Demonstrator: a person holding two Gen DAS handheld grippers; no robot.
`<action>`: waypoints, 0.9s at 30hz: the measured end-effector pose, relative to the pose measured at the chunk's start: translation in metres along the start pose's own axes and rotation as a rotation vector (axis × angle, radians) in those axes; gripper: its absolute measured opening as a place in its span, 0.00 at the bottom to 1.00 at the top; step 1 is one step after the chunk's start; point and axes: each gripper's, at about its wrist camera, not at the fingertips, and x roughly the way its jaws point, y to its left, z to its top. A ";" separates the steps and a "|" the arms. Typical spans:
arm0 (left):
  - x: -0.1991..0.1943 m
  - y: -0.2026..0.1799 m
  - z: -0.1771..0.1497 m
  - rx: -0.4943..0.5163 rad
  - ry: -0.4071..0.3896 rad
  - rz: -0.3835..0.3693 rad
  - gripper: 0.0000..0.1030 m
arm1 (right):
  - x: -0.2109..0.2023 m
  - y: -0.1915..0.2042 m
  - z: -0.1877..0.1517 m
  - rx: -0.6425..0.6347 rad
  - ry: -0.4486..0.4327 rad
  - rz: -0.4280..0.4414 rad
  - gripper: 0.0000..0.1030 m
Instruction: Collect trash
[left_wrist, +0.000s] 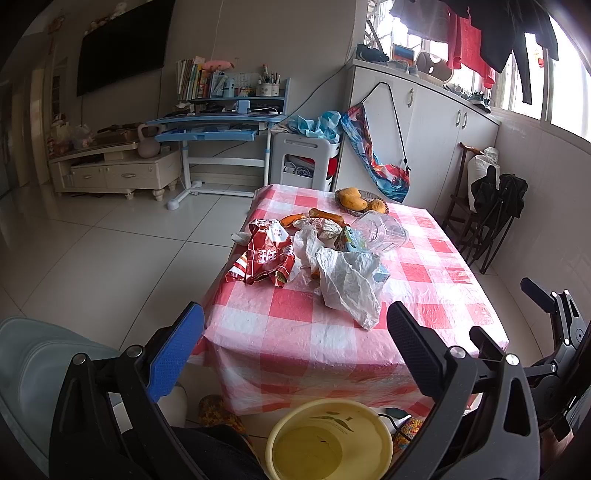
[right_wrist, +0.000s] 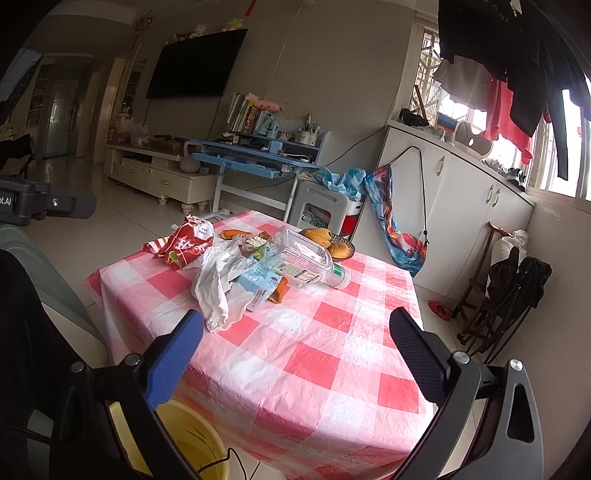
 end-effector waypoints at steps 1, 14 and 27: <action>0.000 0.000 0.000 0.001 0.000 0.000 0.93 | 0.000 0.000 0.000 0.001 0.000 0.000 0.94; 0.000 0.000 -0.001 0.002 -0.001 0.000 0.93 | 0.001 0.003 0.000 -0.005 0.001 0.004 0.94; 0.001 0.002 0.000 -0.013 0.011 -0.017 0.93 | 0.001 0.003 0.002 0.006 0.004 0.040 0.94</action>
